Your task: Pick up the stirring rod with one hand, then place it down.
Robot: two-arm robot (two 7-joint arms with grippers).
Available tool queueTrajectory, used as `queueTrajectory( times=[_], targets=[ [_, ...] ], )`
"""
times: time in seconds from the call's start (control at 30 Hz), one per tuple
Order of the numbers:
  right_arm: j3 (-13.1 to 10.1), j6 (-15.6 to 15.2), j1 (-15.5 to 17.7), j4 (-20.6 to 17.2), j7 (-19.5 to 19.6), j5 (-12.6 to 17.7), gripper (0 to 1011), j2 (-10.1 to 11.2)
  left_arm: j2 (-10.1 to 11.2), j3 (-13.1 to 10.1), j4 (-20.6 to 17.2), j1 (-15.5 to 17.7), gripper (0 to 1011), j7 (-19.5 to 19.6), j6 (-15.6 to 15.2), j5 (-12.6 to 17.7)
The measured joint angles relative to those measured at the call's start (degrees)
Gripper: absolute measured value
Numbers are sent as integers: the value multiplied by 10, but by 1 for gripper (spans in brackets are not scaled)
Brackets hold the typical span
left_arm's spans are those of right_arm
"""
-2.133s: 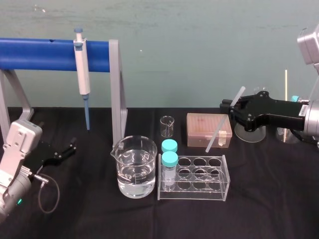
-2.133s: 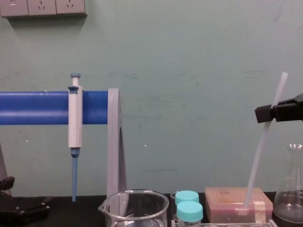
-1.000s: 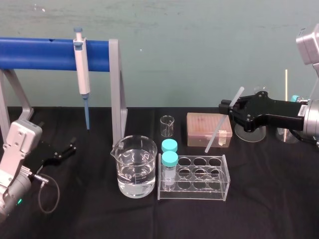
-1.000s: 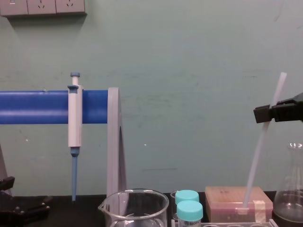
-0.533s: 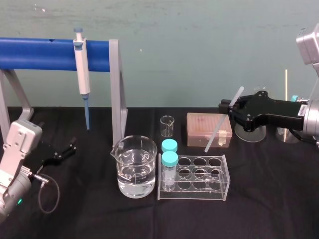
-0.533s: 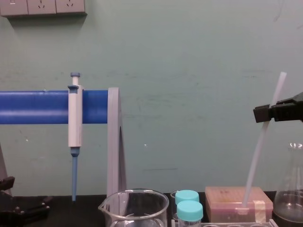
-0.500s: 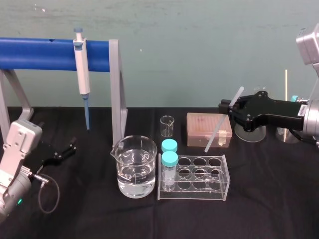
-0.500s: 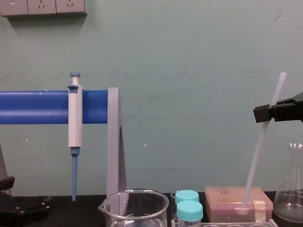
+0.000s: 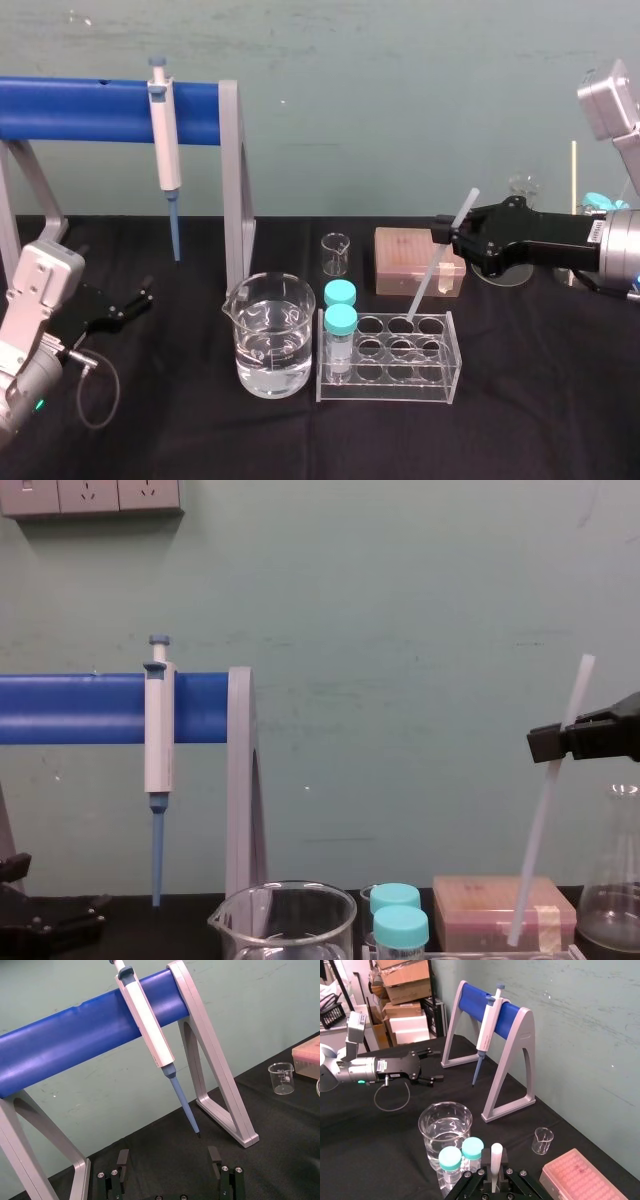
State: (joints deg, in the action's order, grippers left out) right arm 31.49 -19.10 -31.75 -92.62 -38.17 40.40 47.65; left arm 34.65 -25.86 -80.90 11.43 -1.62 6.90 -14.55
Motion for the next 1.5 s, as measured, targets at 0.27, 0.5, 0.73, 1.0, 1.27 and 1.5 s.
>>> queueTrajectory(
  times=[0.27, 0.5, 0.73, 1.0, 1.27, 1.5],
  targets=[
    [14, -2, -17, 21, -8, -11, 71, -14, 0, 0, 0, 0, 1000, 0, 0, 0],
    [24, -2, -28, 40, -16, -17, 71, -24, 0, 0, 0, 0, 1000, 0, 0, 0],
    [31, -2, -36, 55, -22, -20, 71, -32, 0, 0, 0, 0, 1000, 0, 0, 0],
    [44, -6, -44, 65, -27, -30, 70, -39, 0, 0, 0, 0, 1000, 0, 0, 0],
    [52, -9, -50, 73, -31, -39, 71, -44, 0, 0, 0, 0, 1000, 0, 0, 0],
    [58, -9, -55, 83, -36, -43, 71, -50, 0, 0, 0, 0, 1000, 0, 0, 0]
  ],
)
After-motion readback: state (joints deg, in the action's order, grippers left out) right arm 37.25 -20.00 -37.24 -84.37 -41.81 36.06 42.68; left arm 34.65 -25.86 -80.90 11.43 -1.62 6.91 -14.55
